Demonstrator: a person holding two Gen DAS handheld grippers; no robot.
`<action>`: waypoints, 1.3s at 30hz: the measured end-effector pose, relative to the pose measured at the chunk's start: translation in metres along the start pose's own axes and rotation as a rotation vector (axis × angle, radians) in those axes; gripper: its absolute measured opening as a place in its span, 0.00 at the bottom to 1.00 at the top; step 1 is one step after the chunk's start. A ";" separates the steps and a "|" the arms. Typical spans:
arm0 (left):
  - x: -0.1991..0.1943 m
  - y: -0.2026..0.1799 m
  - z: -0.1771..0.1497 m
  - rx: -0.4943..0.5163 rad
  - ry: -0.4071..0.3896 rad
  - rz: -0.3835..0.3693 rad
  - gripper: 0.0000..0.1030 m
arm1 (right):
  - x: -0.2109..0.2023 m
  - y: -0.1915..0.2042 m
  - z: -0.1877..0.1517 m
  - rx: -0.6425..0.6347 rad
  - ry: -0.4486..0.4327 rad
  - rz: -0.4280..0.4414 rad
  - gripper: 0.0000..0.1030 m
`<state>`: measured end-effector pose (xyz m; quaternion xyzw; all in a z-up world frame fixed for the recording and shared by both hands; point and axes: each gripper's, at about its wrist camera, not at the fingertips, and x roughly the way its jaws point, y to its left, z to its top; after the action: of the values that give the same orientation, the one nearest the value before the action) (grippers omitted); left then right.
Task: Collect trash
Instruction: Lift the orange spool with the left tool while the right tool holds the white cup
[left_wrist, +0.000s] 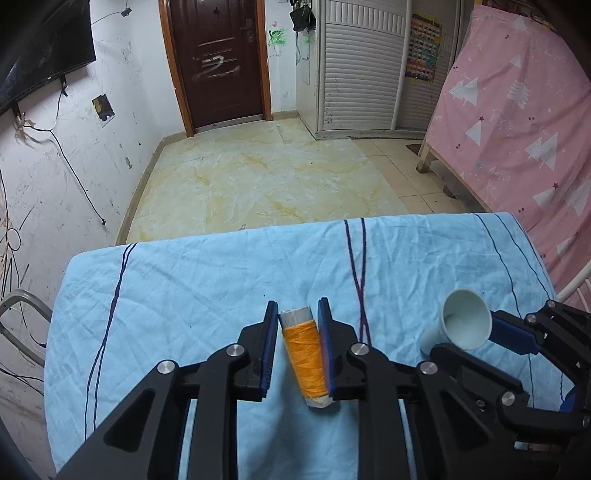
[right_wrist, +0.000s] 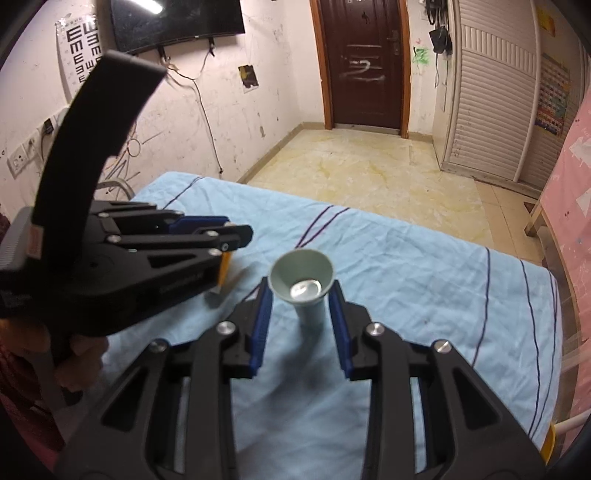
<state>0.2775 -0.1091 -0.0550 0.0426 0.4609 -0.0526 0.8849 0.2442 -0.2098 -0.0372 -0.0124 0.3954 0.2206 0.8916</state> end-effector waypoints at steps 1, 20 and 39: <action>-0.002 -0.001 -0.002 0.003 0.001 0.001 0.12 | -0.003 0.000 -0.003 0.002 -0.003 0.000 0.28; -0.060 -0.025 -0.028 0.073 -0.089 -0.018 0.08 | -0.069 -0.008 -0.027 0.049 -0.127 -0.035 0.28; -0.071 -0.048 -0.039 0.143 -0.117 0.022 0.07 | -0.090 -0.020 -0.047 0.093 -0.152 -0.055 0.28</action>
<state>0.1997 -0.1477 -0.0204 0.1073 0.4030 -0.0780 0.9055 0.1665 -0.2719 -0.0087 0.0349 0.3357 0.1780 0.9243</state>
